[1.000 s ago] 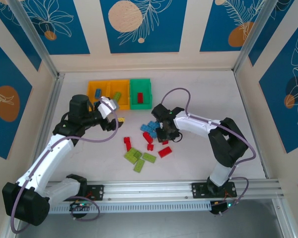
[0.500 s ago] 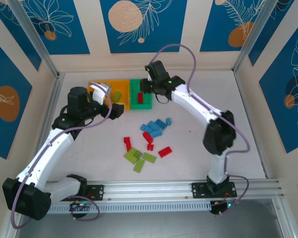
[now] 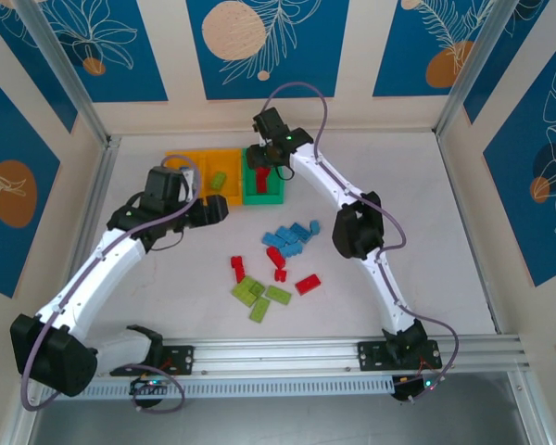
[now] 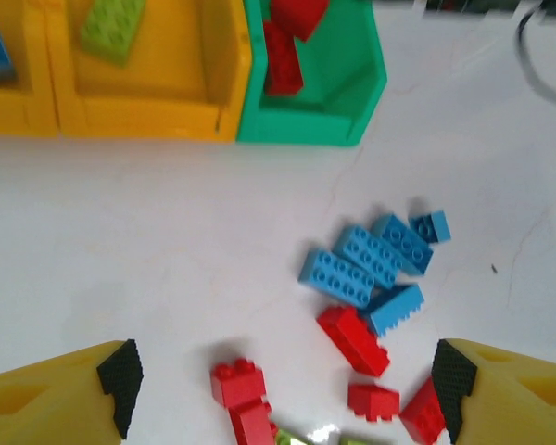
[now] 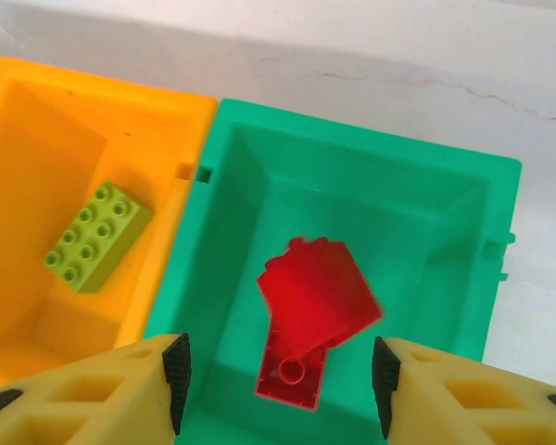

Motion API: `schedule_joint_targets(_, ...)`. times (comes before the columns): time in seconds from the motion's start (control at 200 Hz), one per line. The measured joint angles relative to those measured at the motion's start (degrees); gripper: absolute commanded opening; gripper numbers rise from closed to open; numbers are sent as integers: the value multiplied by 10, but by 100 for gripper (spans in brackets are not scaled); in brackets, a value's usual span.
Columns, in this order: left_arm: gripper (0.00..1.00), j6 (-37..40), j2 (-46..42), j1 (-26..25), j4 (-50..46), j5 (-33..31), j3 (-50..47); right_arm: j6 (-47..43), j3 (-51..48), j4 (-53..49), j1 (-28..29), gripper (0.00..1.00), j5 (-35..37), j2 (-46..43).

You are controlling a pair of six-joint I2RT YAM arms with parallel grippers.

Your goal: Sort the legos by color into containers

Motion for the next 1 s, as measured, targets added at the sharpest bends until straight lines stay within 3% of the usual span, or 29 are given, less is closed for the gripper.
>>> schedule_joint_targets(0.155,79,-13,14,-56,-35,-5,-2,8,-47,-18,-6,55,-20,-59)
schedule_joint_targets(0.425,67,-1,65,-174,-79,-1,-16,37,-351,23,-38,56,-46,-349)
schedule_joint_targets(0.59,68,19,84,-217,-89,27,-58,56,-499,44,-53,58,-43,-488)
schedule_joint_targets(0.755,90,54,146,-252,-96,21,-75,70,-572,42,-55,58,-41,-518)
schedule_joint_targets(1.0,87,97,196,-265,-93,-17,-75,74,-580,36,-56,58,-39,-513)
